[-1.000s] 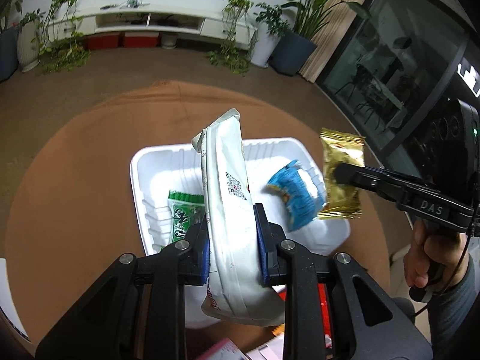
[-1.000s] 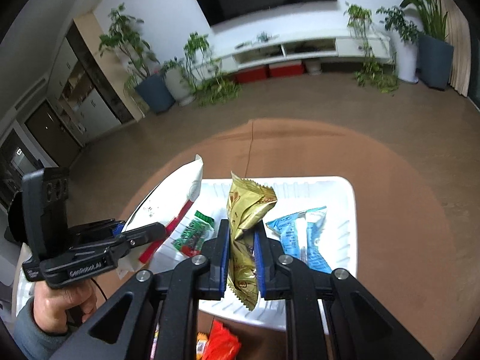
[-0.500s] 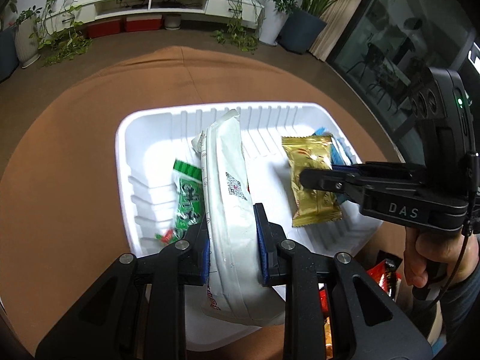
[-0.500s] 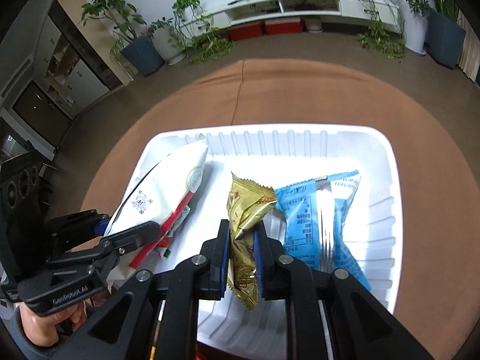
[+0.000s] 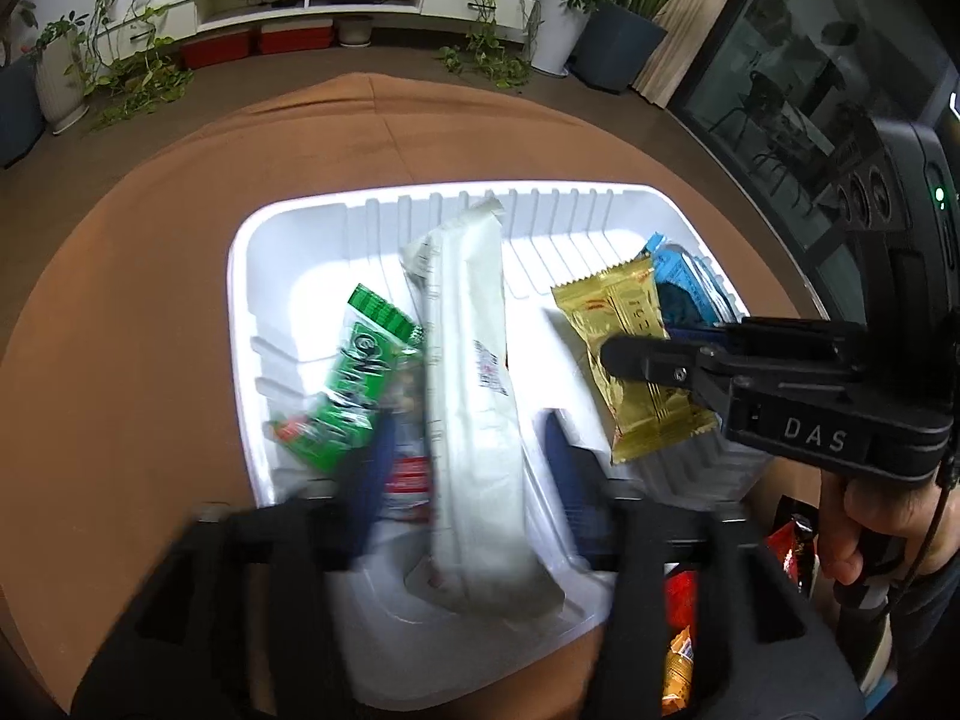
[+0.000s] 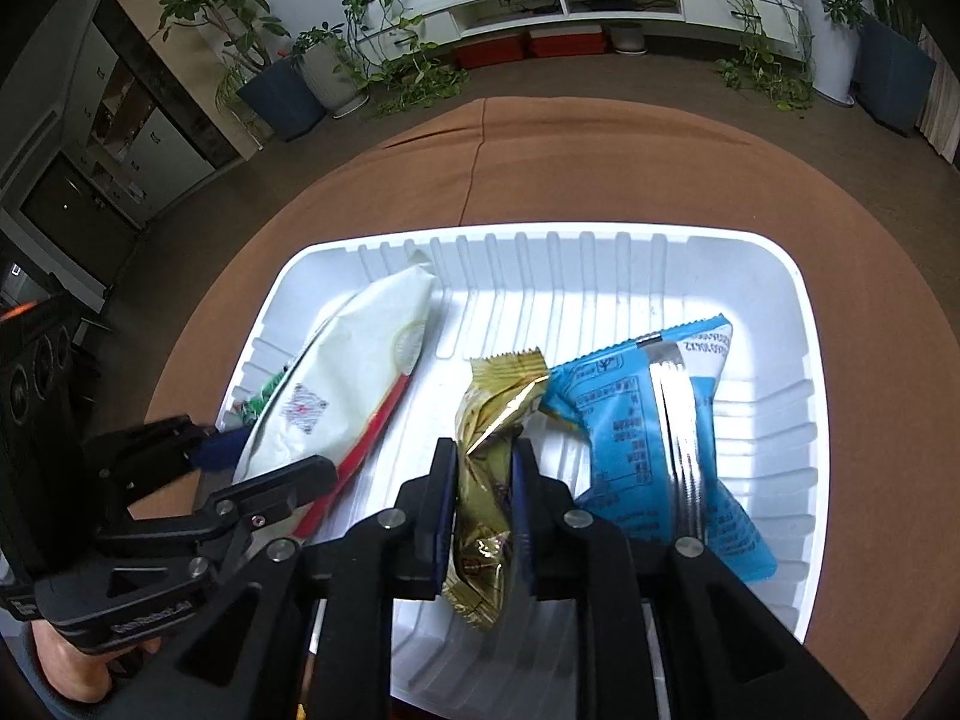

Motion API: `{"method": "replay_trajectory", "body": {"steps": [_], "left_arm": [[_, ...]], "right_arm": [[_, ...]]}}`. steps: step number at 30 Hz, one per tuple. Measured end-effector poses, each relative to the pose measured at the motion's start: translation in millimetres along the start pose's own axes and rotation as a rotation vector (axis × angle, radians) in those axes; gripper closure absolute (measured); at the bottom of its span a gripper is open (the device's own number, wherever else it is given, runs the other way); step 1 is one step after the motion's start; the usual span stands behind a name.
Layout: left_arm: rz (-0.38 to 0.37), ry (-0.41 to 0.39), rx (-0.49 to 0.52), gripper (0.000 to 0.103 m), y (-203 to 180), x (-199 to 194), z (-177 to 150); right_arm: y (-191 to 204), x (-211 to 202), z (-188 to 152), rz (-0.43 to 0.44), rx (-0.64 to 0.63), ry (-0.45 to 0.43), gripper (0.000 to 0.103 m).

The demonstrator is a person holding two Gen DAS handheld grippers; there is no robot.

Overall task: Organize snacks
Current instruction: 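Lower both packets into the white tray and open both grippers, then move the left gripper to the blue packet and grasp it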

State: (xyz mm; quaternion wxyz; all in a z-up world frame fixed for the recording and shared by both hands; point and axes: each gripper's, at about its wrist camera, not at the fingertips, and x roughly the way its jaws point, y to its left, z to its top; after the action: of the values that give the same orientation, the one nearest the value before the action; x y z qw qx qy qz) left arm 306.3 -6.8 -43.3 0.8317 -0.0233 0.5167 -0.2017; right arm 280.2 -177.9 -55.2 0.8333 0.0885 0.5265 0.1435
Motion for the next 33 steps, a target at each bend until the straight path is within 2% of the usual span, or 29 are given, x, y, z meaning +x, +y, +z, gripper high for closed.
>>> {"method": "replay_trajectory", "body": {"steps": [6,8,10,12,14,17,21,26,30,33], "left_arm": [[0.003,-0.028,-0.001,0.035,0,-13,5],[0.006,-0.044,-0.001,0.03,1,-22,4],[0.012,-0.066,0.007,0.024,0,-35,2],[0.035,-0.102,0.012,0.007,-1,-53,0],[0.04,-0.141,0.009,0.002,3,-77,-8],[0.05,-0.198,0.0,0.0,2,-109,-20],[0.057,-0.261,0.021,0.0,1,-149,-48],[0.087,-0.329,0.012,0.0,-1,-186,-105],[0.096,-0.328,-0.057,0.0,1,-198,-150],[0.091,-0.27,-0.176,0.0,8,-191,-182]], "right_arm": [[-1,-12,0,-0.006,0.009,-0.032,0.074],[0,-22,0,-0.015,0.012,-0.056,0.061],[1,-36,-1,-0.015,0.019,-0.089,0.053],[-1,-54,-2,-0.008,0.042,-0.13,0.044],[-4,-77,-6,0.018,0.074,-0.184,0.032],[-9,-110,-16,0.06,0.108,-0.266,0.021],[-18,-160,-45,0.097,0.155,-0.394,0.014],[-27,-188,-96,0.091,0.189,-0.453,0.013],[-33,-193,-149,0.078,0.231,-0.46,0.013],[-35,-192,-186,0.081,0.28,-0.458,0.013]]}}
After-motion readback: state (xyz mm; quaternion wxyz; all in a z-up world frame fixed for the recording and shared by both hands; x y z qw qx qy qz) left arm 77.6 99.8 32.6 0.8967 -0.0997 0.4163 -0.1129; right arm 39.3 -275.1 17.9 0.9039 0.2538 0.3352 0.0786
